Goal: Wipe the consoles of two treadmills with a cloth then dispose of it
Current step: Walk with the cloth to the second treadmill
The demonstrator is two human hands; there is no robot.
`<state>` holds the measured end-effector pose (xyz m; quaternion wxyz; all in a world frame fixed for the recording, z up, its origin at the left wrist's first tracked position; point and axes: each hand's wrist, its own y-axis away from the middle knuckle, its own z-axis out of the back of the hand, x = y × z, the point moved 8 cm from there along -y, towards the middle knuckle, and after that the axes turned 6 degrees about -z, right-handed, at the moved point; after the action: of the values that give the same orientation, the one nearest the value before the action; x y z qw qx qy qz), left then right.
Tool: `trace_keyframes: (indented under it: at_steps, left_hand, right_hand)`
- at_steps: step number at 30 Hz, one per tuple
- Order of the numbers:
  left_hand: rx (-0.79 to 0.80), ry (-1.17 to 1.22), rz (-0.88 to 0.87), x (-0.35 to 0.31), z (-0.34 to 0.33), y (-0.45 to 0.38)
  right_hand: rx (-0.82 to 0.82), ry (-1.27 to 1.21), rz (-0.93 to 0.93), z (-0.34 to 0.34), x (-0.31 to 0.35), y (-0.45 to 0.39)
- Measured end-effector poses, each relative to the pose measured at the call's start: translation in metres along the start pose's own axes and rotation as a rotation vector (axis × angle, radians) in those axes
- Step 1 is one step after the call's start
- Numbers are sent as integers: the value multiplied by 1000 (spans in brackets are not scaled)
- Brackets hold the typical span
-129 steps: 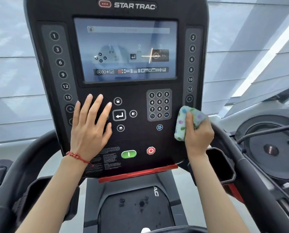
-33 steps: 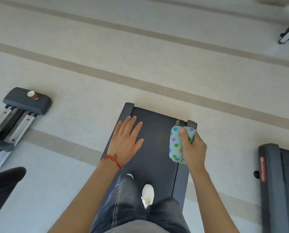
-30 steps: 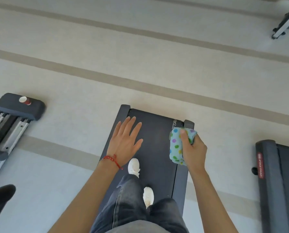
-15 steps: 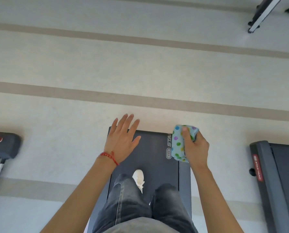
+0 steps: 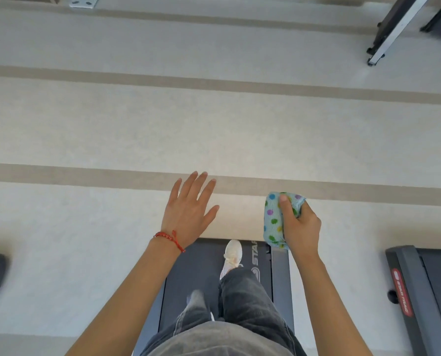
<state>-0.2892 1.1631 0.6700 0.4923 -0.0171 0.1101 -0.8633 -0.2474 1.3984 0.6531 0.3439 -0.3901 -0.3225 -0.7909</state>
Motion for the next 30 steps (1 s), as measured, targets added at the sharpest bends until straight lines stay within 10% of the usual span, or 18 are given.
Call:
trace_keyframes:
  at_steps: [30]
  left_hand:
    - [-61,-40,-116,290,-171,-357]
  right_hand:
    - [-158,-155,-10,-273,89,-374]
